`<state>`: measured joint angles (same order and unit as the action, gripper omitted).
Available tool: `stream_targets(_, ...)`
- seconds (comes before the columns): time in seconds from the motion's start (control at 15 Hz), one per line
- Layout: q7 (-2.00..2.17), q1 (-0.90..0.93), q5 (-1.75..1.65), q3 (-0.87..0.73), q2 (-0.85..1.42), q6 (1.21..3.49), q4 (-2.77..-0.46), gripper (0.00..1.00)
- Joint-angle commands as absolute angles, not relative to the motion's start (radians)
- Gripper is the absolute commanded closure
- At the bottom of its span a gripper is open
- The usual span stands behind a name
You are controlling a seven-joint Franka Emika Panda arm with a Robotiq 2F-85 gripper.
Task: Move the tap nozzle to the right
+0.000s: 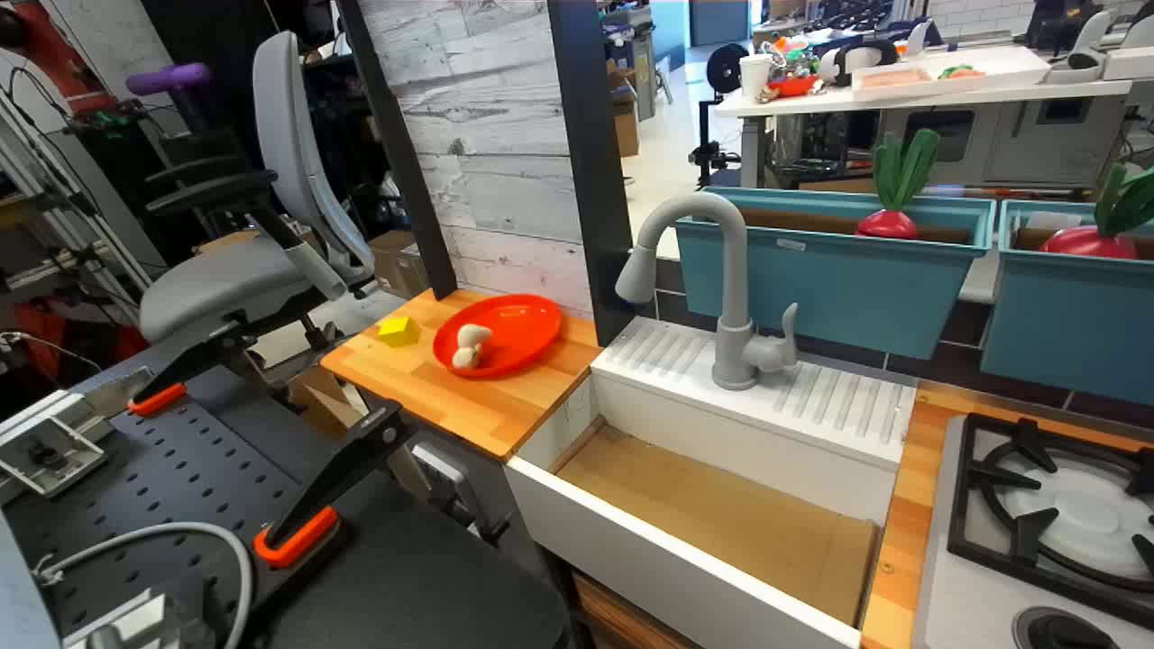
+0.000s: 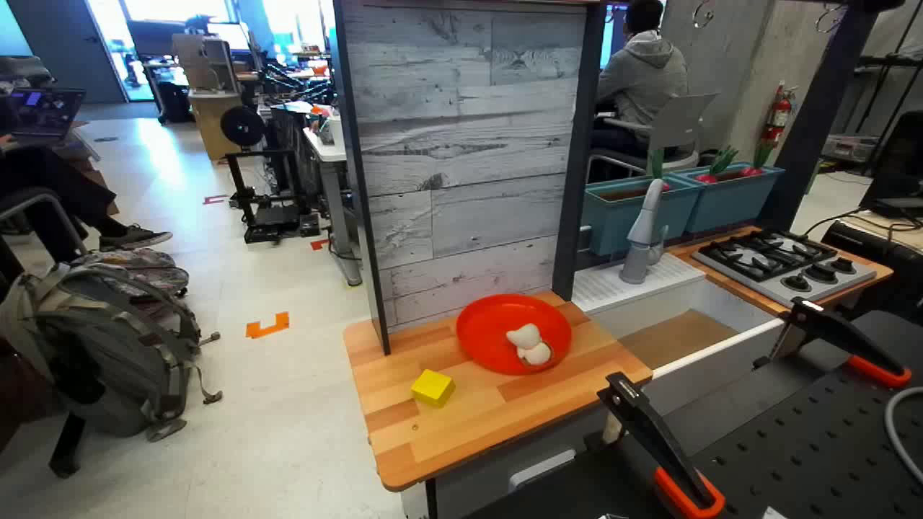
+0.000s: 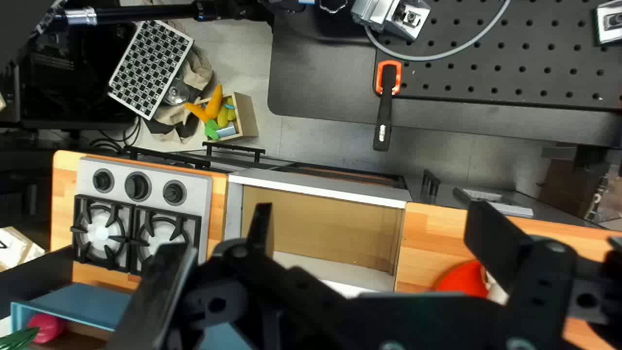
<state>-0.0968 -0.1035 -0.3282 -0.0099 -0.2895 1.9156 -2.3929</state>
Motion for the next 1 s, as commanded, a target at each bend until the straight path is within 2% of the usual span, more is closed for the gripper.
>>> stream_targets(0.0, -0.093, -0.087, -0.332, -0.025, -0.289, 1.913, -2.391, 0.0)
stream_targets(0.2, -0.093, -0.087, -0.332, -0.025, -0.289, 1.913, -2.391, 0.0)
stream_targets(0.6, -0.023, -0.097, -0.283, -0.049, -0.151, 1.977, -2.306, 0.0)
stream_targets(0.93, 0.083, -0.113, -0.184, -0.088, 0.041, 2.189, -2.239, 0.0)
